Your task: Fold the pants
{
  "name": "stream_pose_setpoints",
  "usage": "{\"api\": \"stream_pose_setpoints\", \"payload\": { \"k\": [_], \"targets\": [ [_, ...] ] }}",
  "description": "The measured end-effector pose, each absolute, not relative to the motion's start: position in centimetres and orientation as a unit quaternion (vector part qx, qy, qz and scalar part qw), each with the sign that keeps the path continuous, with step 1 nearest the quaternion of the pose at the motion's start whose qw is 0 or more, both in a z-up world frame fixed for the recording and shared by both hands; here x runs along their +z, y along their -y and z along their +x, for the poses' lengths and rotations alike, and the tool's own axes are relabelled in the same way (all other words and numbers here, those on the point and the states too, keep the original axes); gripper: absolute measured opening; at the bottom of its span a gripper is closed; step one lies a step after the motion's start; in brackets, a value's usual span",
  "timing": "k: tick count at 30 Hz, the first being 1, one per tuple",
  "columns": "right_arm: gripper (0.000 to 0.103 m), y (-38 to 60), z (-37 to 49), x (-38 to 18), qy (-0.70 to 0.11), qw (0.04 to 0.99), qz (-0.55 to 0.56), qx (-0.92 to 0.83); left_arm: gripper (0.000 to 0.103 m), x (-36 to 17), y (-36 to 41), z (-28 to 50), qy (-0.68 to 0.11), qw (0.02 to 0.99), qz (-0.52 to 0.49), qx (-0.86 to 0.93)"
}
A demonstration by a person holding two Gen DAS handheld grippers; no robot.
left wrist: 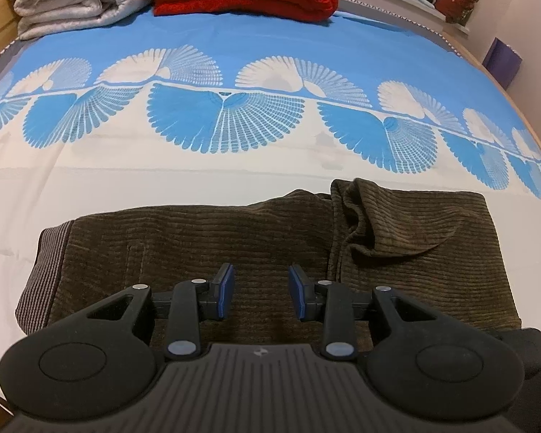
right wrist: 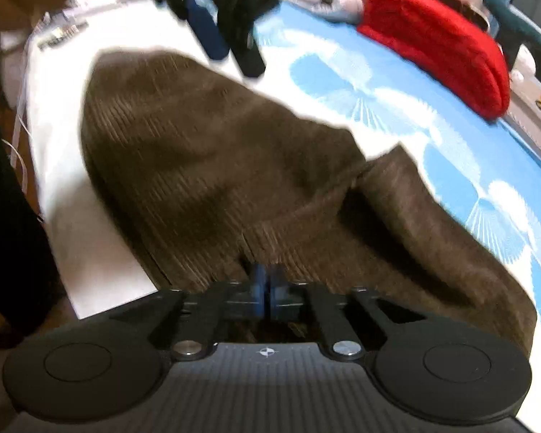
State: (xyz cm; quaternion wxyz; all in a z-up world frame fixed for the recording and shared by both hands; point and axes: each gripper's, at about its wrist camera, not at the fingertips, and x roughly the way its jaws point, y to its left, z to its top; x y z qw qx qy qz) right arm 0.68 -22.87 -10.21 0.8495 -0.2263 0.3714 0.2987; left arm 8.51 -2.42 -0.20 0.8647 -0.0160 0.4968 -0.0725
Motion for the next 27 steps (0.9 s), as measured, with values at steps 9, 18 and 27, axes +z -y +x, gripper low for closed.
{"api": "stream_pose_setpoints", "payload": {
  "k": [9,18,27],
  "targets": [
    [0.024,22.0,-0.9,-10.7,-0.344,0.841,-0.29,0.3,0.037,-0.2,2.4,8.5,-0.497,0.865,-0.016,-0.075],
    [0.063,20.0,0.3,-13.7,-0.365,0.817,-0.339,0.29,0.037,-0.4,1.2,8.6,-0.5,0.864,-0.021,-0.06],
    [0.022,24.4,0.5,-5.6,-0.288,0.894,-0.217,0.266,0.037,0.1,0.2,8.1,-0.494,0.867,-0.033,-0.052]
  ]
}}
